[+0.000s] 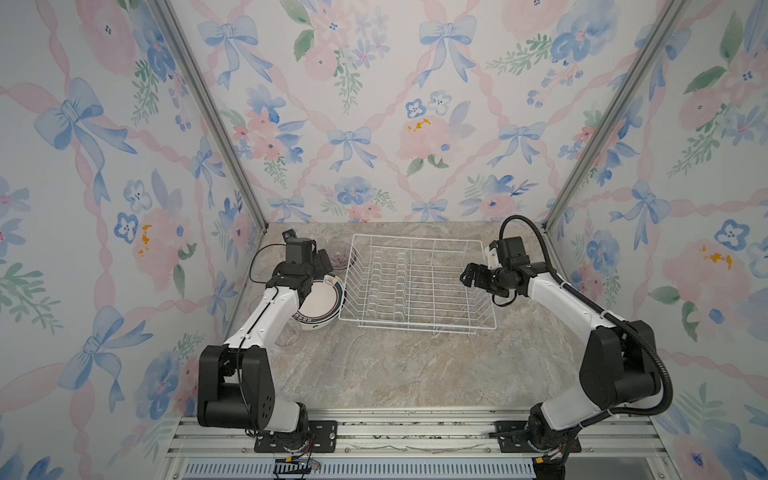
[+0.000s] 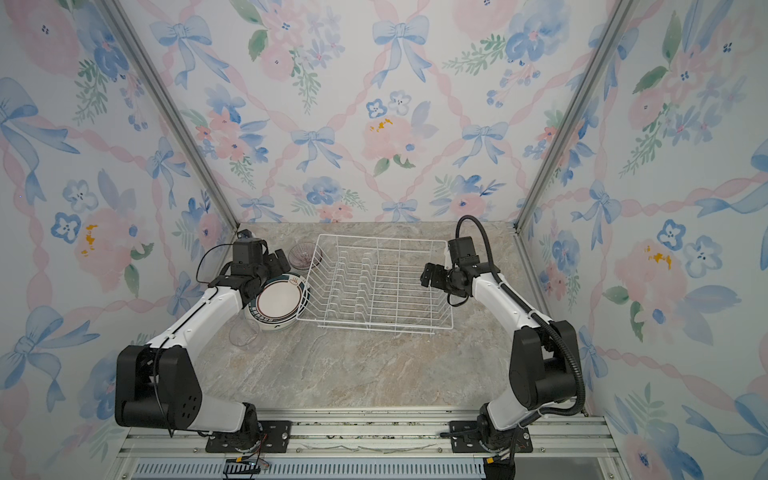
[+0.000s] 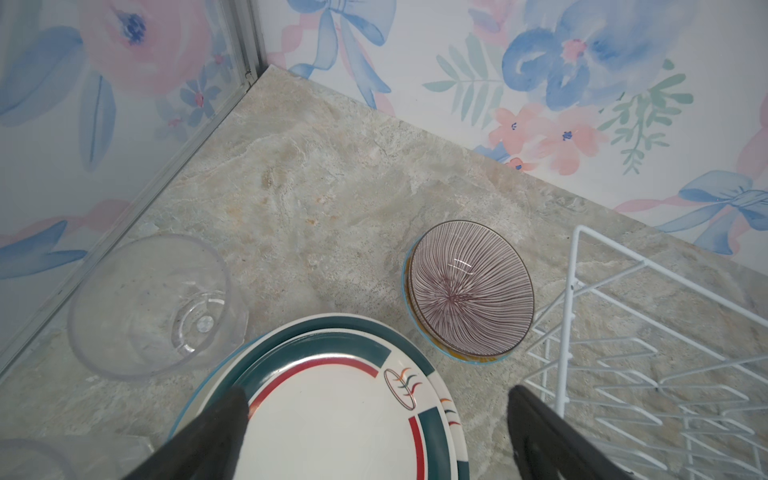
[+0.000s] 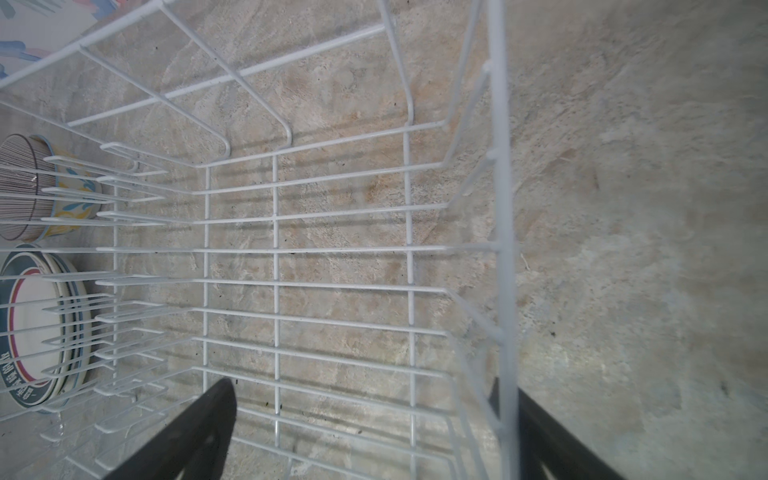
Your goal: Unload the mixed dishes from the dish rack
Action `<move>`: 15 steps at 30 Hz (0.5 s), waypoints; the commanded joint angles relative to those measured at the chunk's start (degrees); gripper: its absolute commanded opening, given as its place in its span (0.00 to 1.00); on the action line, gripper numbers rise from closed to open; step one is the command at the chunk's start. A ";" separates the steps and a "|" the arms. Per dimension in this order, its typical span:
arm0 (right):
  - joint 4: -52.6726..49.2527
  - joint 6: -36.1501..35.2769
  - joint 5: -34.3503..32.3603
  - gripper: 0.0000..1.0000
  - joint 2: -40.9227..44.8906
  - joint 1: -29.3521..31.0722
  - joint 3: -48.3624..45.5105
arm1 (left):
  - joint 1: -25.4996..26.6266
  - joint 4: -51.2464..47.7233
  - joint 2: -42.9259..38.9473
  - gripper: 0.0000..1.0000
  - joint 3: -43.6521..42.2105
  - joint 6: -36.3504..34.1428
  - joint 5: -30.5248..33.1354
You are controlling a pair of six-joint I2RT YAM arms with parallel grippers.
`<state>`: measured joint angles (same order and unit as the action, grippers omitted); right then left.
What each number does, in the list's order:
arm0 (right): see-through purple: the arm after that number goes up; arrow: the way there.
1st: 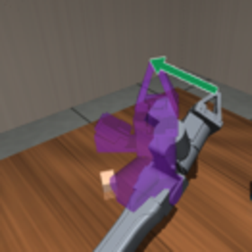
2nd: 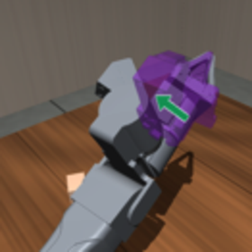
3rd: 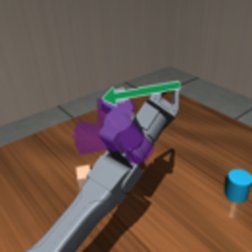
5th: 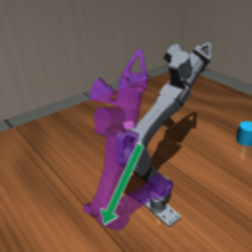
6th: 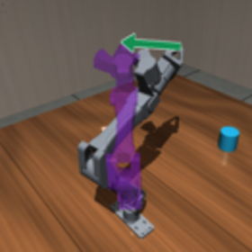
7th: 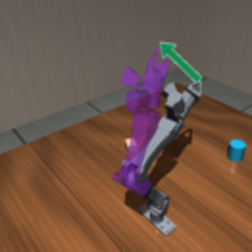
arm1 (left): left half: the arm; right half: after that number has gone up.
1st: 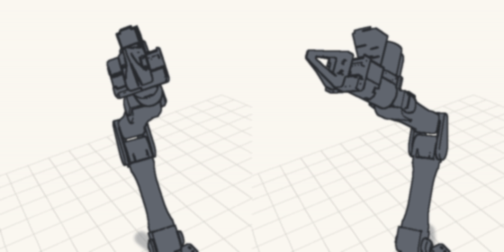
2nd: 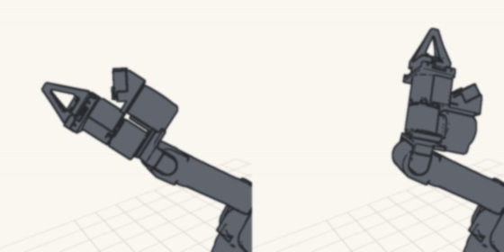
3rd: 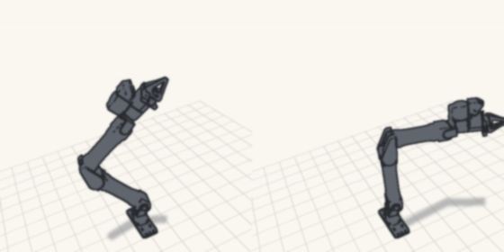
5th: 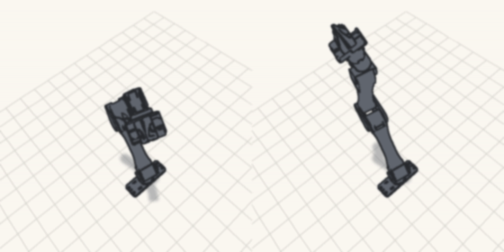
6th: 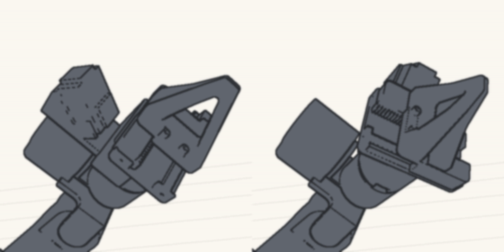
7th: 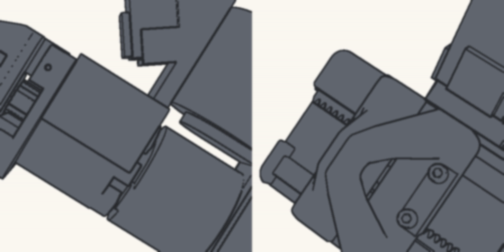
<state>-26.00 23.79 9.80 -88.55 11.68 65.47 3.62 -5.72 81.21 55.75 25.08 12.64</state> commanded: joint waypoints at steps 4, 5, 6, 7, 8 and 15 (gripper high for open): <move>7.55 -1.99 -7.97 0.97 13.96 -4.39 -7.13 | -0.37 19.43 -6.06 0.98 -12.12 -5.75 3.67; 8.72 -2.08 -9.95 0.97 15.83 -4.86 -8.51 | -0.37 21.98 -6.77 0.98 -14.07 -6.73 3.78; 10.23 -2.24 -12.39 0.97 17.86 -5.40 -10.25 | -0.45 24.98 -7.23 0.98 -16.58 -8.17 3.88; 12.10 -2.63 -14.39 0.97 19.66 -5.72 -12.15 | -0.48 26.92 -7.35 0.98 -17.66 -9.57 3.97; 13.67 -2.86 -16.05 0.97 21.09 -5.94 -13.59 | -0.45 27.92 -7.22 0.98 -18.21 -10.63 4.07; 29.20 -4.10 -34.08 0.97 28.97 -6.26 -25.99 | -0.74 39.06 -7.29 0.98 -25.51 -15.94 2.41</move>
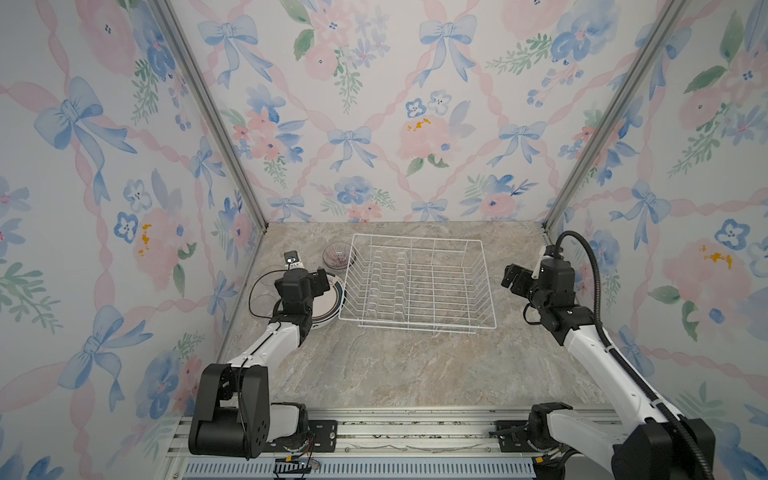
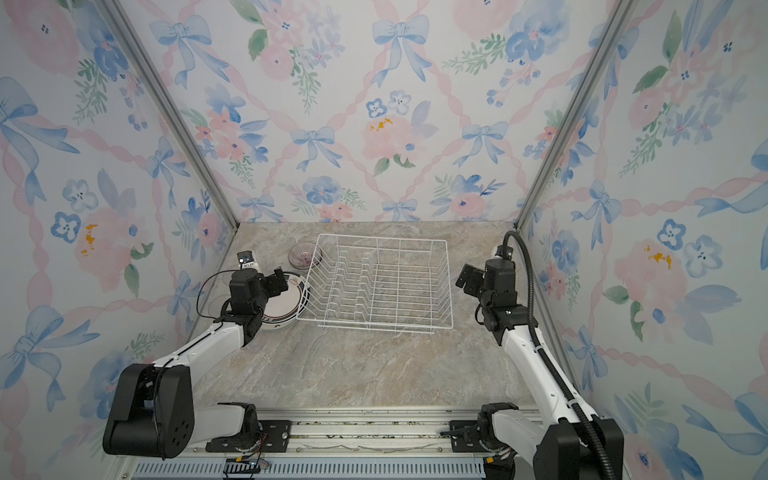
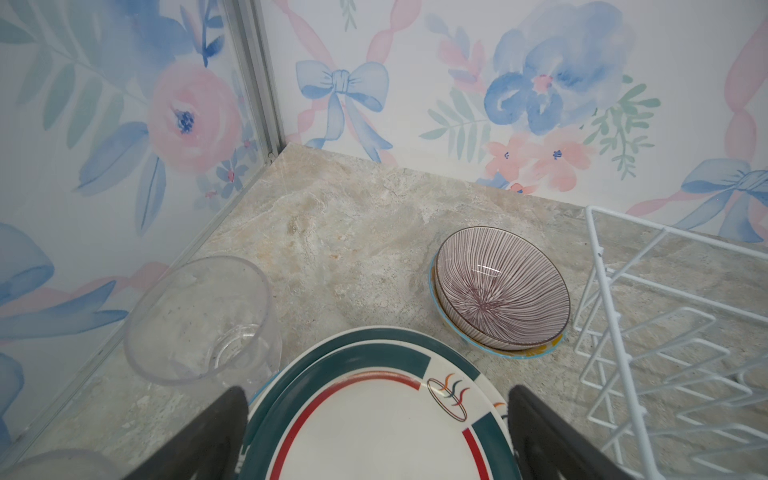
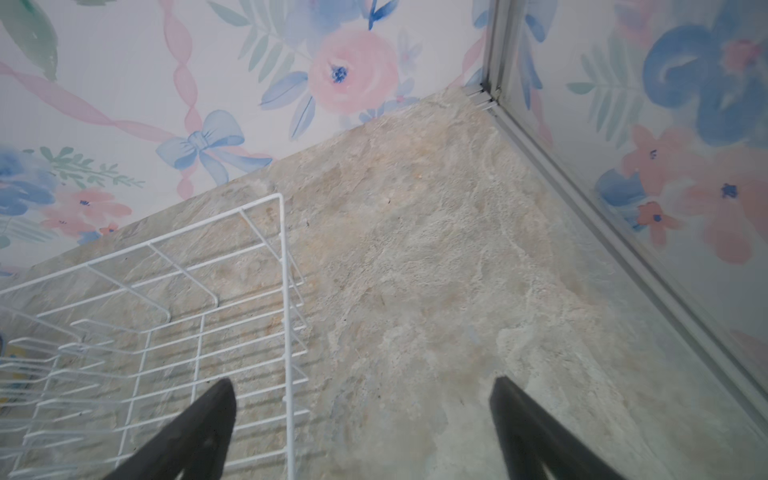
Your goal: Unload the mixed dishes from the dish rack
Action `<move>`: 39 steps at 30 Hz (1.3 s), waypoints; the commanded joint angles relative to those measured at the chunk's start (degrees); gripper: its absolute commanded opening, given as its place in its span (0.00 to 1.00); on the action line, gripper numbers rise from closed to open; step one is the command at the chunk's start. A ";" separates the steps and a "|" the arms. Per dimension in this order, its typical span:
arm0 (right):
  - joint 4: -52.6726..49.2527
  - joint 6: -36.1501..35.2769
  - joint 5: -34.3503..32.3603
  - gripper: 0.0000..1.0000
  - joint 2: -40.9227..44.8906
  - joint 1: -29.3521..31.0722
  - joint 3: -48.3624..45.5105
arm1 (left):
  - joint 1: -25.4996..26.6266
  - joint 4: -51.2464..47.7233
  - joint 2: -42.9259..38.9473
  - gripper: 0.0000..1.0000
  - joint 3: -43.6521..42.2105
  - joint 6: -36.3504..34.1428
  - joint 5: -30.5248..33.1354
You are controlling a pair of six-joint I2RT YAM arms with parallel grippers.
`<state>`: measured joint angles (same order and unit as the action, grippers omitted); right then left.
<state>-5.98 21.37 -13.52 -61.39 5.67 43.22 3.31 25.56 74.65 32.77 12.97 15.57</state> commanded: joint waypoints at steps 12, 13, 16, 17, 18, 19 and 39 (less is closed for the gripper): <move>24.09 -5.94 -27.17 0.97 -6.38 -1.58 -12.93 | -0.80 17.82 -0.23 0.98 -12.28 -6.45 -2.74; 26.47 -6.68 -27.13 0.97 -7.77 -1.68 -13.83 | -0.85 20.26 0.44 0.98 -13.42 -6.68 -3.07; 31.94 -8.49 -27.02 0.97 -13.05 -1.78 -14.85 | -1.16 22.63 2.68 0.98 -13.70 -7.32 -2.23; 33.46 -9.26 -26.48 0.97 -15.10 -1.96 -14.78 | -1.20 23.40 3.31 0.98 -13.83 -7.30 -1.69; 34.25 -9.09 -24.53 0.97 -17.38 -2.86 -14.28 | -1.31 24.91 4.05 0.98 -14.39 -7.32 -1.47; 33.81 -8.91 -21.58 0.97 -19.29 -3.90 -13.28 | -1.30 26.68 4.74 0.98 -15.05 -7.42 -1.00; 50.31 -20.53 -14.16 0.97 -24.69 2.41 -17.37 | -1.91 37.55 12.59 0.98 -17.07 -9.66 -7.31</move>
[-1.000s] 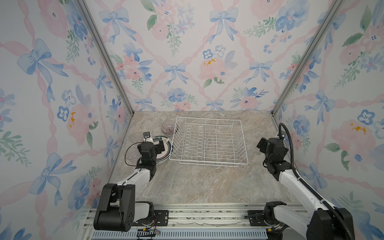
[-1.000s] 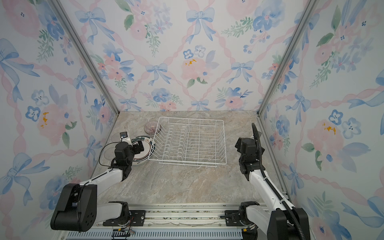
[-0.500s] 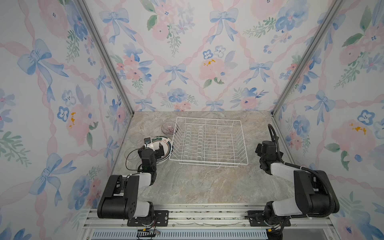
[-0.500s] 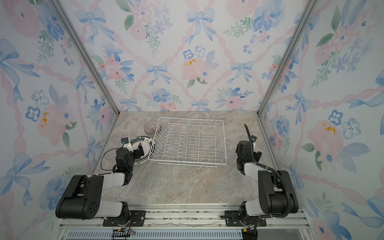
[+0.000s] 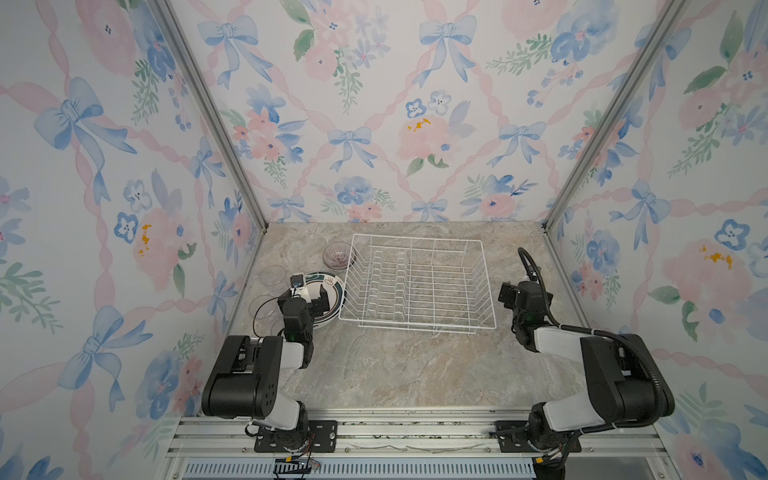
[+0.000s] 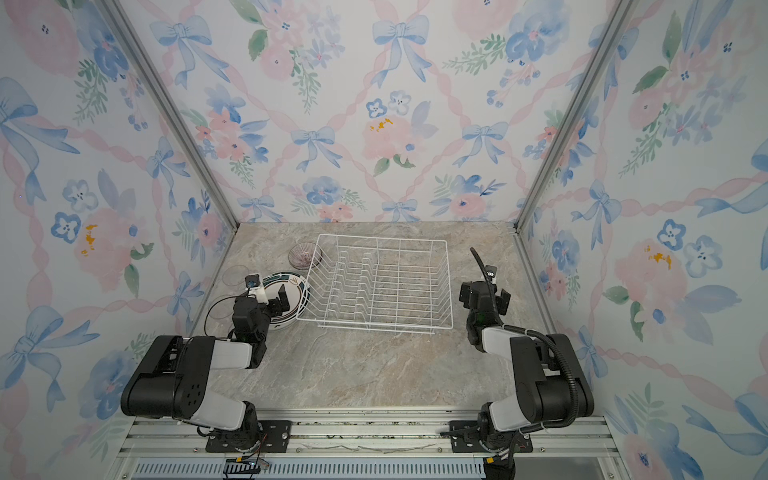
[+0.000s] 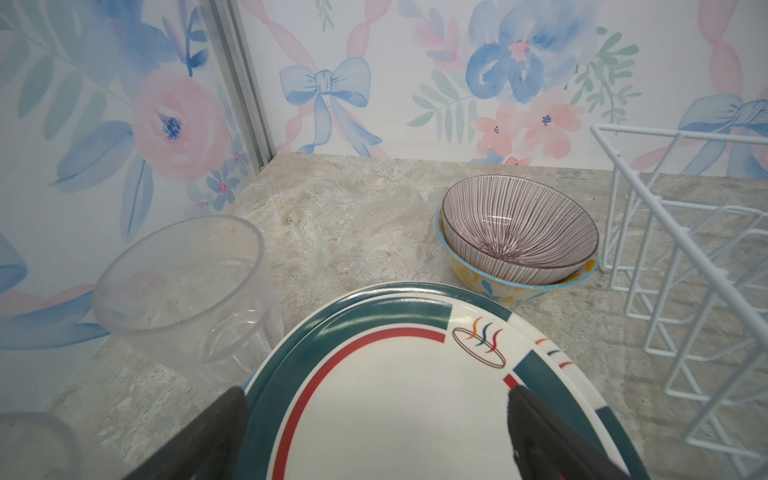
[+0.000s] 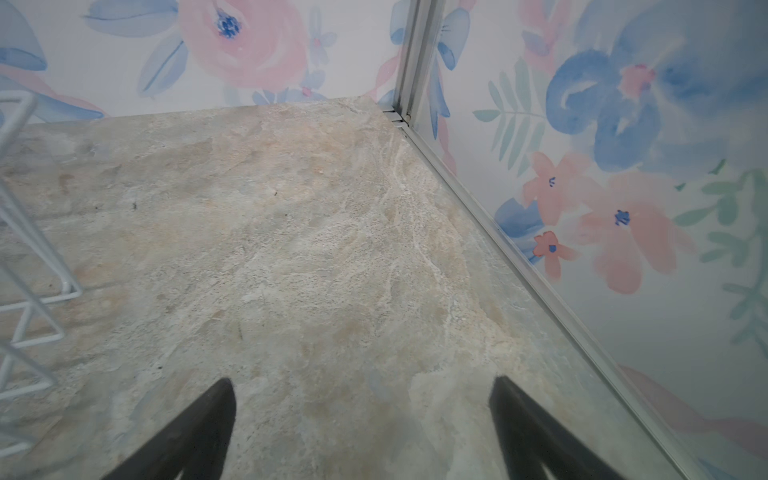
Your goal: Unload the mixed dishes from the dish rack
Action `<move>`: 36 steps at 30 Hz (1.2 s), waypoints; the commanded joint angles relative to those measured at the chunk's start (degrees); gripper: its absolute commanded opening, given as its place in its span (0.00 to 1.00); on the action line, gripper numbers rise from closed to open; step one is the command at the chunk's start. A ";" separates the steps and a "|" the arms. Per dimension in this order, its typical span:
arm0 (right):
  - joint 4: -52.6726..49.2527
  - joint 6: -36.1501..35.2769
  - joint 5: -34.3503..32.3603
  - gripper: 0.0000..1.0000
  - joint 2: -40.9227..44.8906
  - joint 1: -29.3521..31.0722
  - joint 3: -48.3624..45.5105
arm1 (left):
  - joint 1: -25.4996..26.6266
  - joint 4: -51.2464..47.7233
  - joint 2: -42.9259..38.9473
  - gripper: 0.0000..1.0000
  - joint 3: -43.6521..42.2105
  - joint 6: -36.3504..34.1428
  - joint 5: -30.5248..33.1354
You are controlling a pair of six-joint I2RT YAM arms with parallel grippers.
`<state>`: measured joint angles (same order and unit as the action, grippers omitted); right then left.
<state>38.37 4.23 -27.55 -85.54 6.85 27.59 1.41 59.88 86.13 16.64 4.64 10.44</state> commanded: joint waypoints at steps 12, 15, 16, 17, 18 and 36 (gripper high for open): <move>16.34 -5.11 0.04 0.97 0.20 2.46 -7.64 | 0.00 7.60 2.75 0.98 -2.66 -2.80 -5.60; 16.03 -5.12 0.13 0.97 0.16 2.46 -7.47 | 0.02 7.56 2.82 0.98 -2.67 -2.78 -5.57; 16.04 -5.25 0.54 0.97 0.07 2.46 -7.46 | 0.00 7.55 2.90 0.98 -2.62 -2.80 -5.60; 16.26 -5.31 0.69 0.97 -0.06 2.46 -7.53 | -0.02 7.62 2.91 0.98 -2.60 -2.77 -5.60; 16.47 -5.30 0.75 0.97 0.00 2.45 -7.68 | 0.00 7.60 2.91 0.98 -2.64 -2.72 -5.56; 25.51 -6.71 3.03 0.97 -4.96 2.60 -9.67 | 0.48 7.60 2.90 0.98 -2.56 -2.95 -4.73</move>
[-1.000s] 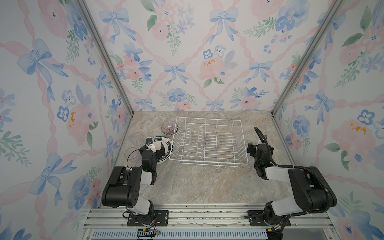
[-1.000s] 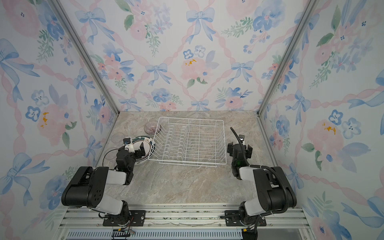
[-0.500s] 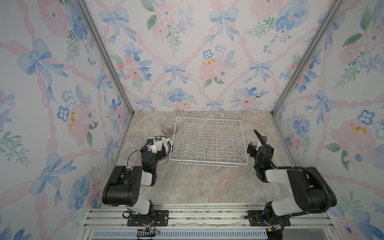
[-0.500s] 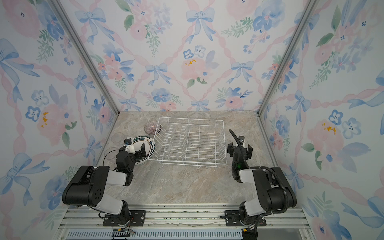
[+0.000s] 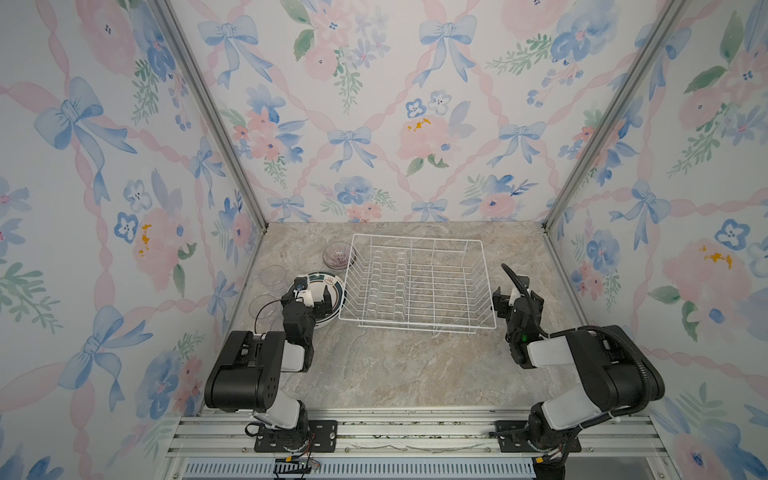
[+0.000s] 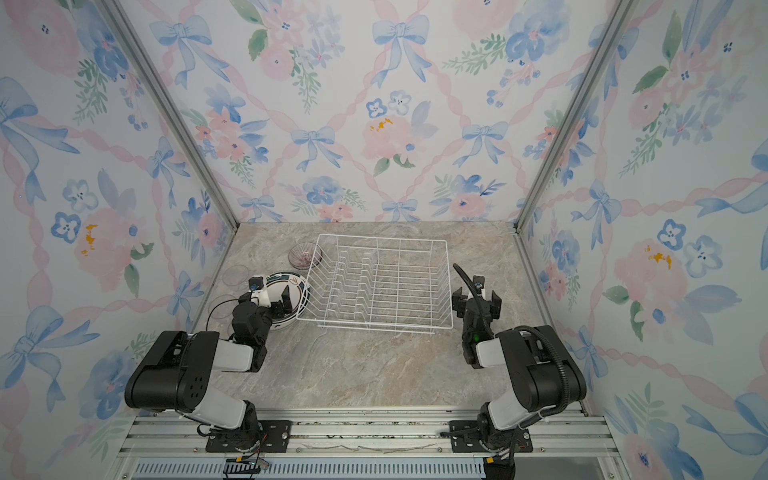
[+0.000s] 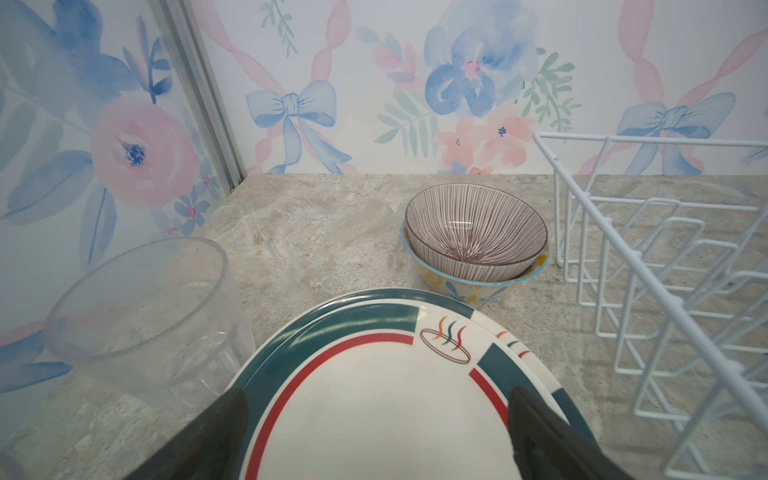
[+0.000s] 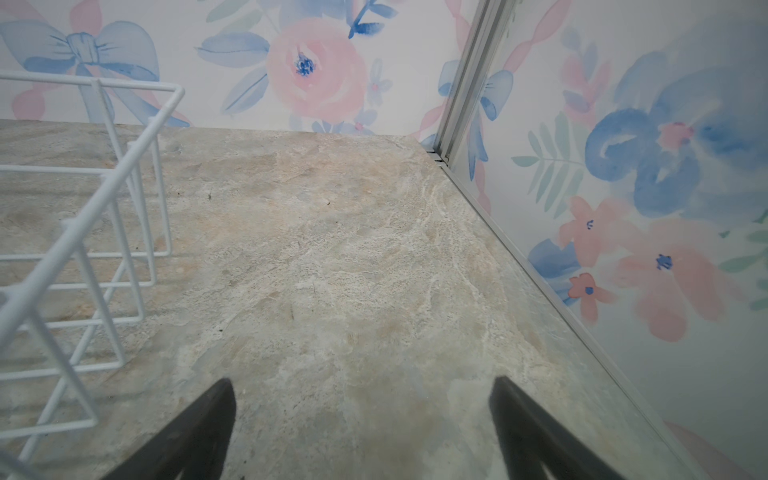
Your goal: Unload the mixed dishes from the dish rack
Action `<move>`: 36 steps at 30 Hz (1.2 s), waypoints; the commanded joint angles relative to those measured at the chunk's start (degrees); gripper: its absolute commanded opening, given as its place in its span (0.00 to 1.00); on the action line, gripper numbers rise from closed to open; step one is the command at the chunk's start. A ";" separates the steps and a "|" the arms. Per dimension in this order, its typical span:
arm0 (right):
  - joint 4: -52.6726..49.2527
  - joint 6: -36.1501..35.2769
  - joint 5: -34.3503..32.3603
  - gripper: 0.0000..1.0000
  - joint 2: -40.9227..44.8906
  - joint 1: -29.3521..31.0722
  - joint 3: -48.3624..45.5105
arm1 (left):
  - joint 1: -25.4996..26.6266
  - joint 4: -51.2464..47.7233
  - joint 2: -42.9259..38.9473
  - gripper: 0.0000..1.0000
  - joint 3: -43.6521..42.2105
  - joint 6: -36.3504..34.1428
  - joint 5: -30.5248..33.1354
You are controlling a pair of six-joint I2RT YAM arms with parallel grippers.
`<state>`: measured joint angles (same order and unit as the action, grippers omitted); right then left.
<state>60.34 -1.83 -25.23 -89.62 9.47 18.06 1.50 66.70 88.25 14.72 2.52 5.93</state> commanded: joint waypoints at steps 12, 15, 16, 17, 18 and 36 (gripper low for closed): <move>-0.31 0.35 1.41 0.97 -0.38 -0.69 1.36 | 0.86 0.73 0.96 0.98 -0.49 -1.32 0.55; -0.57 0.51 1.59 0.97 -0.38 -0.77 1.45 | 2.35 1.62 0.96 0.98 -1.01 -1.96 3.59; -0.57 0.51 1.61 0.97 -0.38 -0.86 1.52 | 2.75 2.40 1.04 0.98 -1.34 -2.28 4.21; -0.65 0.45 1.59 0.97 -0.36 -0.91 1.53 | 2.82 2.62 1.05 0.98 -1.45 -2.35 4.35; -0.66 0.46 1.69 0.97 -0.37 -0.87 1.53 | 2.89 2.60 1.04 0.98 -1.40 -2.34 4.37; -1.53 0.76 2.11 0.97 -0.20 -1.13 1.80 | 3.07 2.69 1.14 0.98 -1.36 -1.82 6.59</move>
